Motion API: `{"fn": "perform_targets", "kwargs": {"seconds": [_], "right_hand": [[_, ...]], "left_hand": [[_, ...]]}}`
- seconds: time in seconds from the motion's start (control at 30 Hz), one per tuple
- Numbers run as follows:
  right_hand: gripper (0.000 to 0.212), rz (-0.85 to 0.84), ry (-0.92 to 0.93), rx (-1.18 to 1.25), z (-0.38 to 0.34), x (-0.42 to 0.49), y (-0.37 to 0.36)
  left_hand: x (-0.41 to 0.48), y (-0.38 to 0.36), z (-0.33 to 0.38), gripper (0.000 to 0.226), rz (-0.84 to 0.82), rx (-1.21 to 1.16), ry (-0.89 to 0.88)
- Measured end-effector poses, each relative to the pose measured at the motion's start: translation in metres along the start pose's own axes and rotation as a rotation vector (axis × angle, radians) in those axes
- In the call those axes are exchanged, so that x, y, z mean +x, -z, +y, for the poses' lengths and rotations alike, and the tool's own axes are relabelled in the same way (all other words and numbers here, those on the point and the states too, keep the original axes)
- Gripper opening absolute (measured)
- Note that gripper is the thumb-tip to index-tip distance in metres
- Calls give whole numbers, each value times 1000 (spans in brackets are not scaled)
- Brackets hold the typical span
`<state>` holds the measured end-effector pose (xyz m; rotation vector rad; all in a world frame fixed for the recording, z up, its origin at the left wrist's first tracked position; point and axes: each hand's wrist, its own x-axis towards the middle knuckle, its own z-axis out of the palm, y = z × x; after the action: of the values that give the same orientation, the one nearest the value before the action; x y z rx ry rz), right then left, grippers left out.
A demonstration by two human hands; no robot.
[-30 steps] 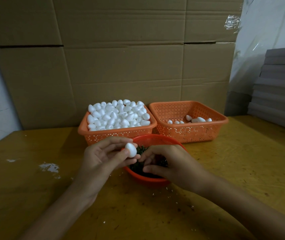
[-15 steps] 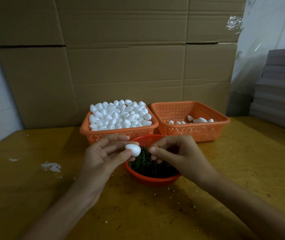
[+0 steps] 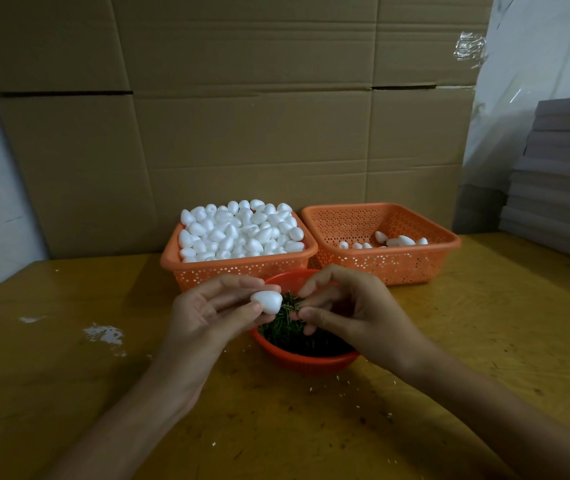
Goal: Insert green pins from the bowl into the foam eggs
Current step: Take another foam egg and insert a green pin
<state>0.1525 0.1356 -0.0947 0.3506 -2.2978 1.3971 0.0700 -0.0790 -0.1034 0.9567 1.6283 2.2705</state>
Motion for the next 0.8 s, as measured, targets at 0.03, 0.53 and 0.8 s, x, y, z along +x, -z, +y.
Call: {"fn": "perform_targets", "kwargs": {"seconds": [0.03,0.53,0.8], "right_hand": [[26,10,-2,9,0,0,0],[38,-15,139,-222,-6,-4,-4],[41,-59,173,-289,2,-6,-11]], "left_hand": [[0,0,0,23,-5,4,0],[-1,-1,1,35,-118,301,-118],[-4,-7,-10,34,-47,163,-95]]}}
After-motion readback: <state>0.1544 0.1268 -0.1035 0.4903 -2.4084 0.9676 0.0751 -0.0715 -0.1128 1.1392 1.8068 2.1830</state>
